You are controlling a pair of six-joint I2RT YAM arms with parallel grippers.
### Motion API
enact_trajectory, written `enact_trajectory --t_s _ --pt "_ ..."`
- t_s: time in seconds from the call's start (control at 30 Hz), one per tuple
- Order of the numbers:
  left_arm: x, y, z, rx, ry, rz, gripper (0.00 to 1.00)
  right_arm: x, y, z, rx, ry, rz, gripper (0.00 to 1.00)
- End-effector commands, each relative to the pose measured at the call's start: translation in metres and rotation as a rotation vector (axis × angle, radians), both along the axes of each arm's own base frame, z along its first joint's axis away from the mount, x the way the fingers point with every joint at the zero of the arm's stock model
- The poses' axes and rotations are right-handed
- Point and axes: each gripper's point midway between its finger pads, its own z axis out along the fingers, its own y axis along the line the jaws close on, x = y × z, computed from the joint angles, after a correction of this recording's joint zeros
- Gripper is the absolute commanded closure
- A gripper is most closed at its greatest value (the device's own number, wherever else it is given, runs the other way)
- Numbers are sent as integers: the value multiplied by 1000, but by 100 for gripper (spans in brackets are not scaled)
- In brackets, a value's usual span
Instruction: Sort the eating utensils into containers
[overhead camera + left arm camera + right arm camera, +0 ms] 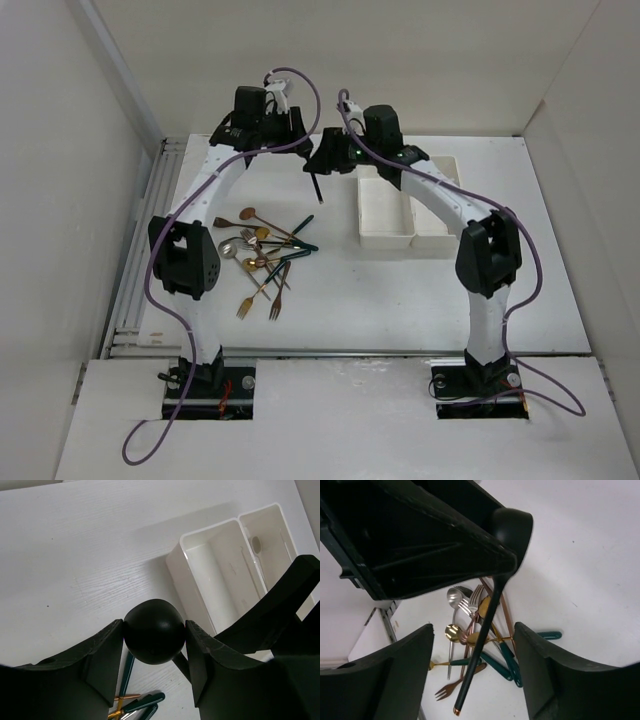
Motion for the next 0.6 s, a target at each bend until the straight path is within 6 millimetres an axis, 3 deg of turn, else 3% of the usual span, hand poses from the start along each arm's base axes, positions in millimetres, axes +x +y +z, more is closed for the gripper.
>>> enact_trajectory --t_s 0.0,0.07,0.23,0.37,0.4,0.47,0.5,0.57 --pt "-7 -8 49 -54 -98 -25 100 -4 12 14 73 -29 32 32" --pt "-9 -13 49 -61 -91 -29 100 -1 15 7 89 -8 23 40" --pt "-9 -11 47 -61 -87 -6 100 1 19 -8 94 40 25 48" --pt "-9 -11 43 -64 -72 -2 100 4 19 -6 99 39 11 79" --pt "-9 -11 43 -64 -72 -2 100 3 18 -4 104 31 12 100" --pt "-13 -12 44 -69 -69 -13 100 2 16 -5 103 42 -3 100" --pt "-13 -12 44 -69 -69 -13 71 2 15 8 115 13 -13 100" --pt "-14 -9 37 -52 -56 -9 39 5 8 11 104 3 -60 100"
